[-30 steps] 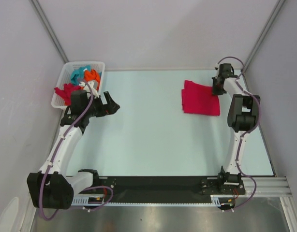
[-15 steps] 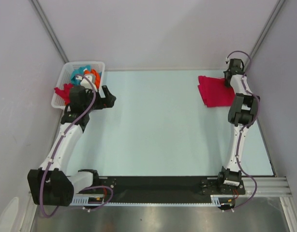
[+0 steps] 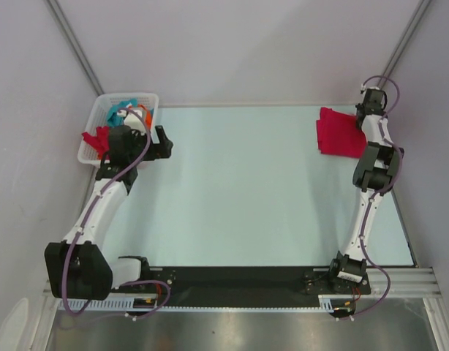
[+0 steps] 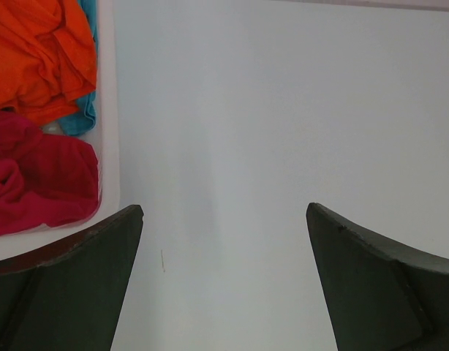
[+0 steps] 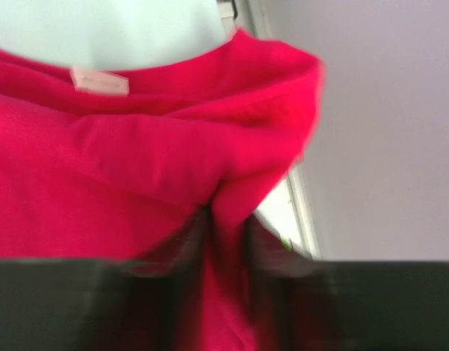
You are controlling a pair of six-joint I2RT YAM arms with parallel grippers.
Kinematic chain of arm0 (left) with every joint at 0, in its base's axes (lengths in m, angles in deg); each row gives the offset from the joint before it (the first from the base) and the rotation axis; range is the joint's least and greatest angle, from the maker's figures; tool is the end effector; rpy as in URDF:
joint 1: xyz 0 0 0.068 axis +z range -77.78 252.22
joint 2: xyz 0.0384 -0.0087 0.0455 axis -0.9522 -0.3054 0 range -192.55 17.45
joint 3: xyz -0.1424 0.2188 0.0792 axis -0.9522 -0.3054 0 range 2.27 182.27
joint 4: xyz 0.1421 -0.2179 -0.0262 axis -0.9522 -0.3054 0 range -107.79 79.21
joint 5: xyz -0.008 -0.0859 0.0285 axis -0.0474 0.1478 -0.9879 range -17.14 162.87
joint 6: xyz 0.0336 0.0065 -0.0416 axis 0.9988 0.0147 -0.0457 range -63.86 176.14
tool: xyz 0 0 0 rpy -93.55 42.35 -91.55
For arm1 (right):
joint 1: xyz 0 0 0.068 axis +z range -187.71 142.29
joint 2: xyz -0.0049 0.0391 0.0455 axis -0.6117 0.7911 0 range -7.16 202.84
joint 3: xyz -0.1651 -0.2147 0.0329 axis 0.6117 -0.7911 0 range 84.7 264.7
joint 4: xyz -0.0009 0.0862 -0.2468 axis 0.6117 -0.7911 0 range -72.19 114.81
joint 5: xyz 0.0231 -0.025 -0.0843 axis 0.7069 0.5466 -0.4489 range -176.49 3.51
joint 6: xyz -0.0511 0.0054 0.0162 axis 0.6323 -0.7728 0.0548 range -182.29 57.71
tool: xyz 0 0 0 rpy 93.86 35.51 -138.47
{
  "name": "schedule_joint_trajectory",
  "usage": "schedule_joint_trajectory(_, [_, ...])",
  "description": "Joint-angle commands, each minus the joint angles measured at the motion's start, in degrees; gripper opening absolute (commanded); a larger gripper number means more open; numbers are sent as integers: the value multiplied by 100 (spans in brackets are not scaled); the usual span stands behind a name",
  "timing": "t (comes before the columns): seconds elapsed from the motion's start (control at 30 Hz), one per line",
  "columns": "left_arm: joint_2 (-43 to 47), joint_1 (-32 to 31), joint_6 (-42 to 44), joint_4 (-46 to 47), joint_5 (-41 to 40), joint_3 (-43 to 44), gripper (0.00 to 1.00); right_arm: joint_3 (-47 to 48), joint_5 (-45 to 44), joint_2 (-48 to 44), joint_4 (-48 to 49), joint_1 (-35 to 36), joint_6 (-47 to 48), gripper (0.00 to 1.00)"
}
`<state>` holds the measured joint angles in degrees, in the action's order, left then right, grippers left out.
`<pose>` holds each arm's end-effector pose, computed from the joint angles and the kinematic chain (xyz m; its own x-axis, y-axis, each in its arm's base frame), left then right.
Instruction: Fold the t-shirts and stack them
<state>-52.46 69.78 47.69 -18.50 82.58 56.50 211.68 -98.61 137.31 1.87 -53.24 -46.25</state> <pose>0.2810 -0.0179 0.3097 -0.4212 -0.1269 -0.8980 0.1363 0.9701 -0.2010 0.5466 -0.1597 0.1800 -0.7154 -0.0816 -0.6940 0.2270 0.9122 -0.3412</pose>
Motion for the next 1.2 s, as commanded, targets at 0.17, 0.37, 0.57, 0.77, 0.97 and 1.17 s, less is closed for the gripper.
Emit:
schedule_joint_trajectory(0.17, [662, 42, -191, 261, 172, 131, 100, 319, -501, -1462, -96, 190, -460, 100])
schedule_joint_trajectory(0.37, [1470, -177, -386, 173, 23, 228, 100, -935, -1566, -3954, 333, 814, -636, 100])
schedule_joint_trajectory(0.57, [2418, -1003, -218, 7, -742, -168, 100, -4615, -628, -6559, 1378, 1772, -1971, 100])
schedule_joint_trajectory(0.77, [3386, -1584, -342, -354, -961, -817, 100, -7844, 202, -8793, 2566, 1913, -3437, 100])
schedule_joint_trajectory(0.97, [3897, -1830, -649, -477, -1489, -1240, 100, -8268, 34, -8708, 1592, 1913, -4019, 100])
schedule_joint_trajectory(1.17, [3950, -1918, -693, -600, -1613, -1214, 100, -8014, 482, -8663, 1327, 1940, -4205, 100])
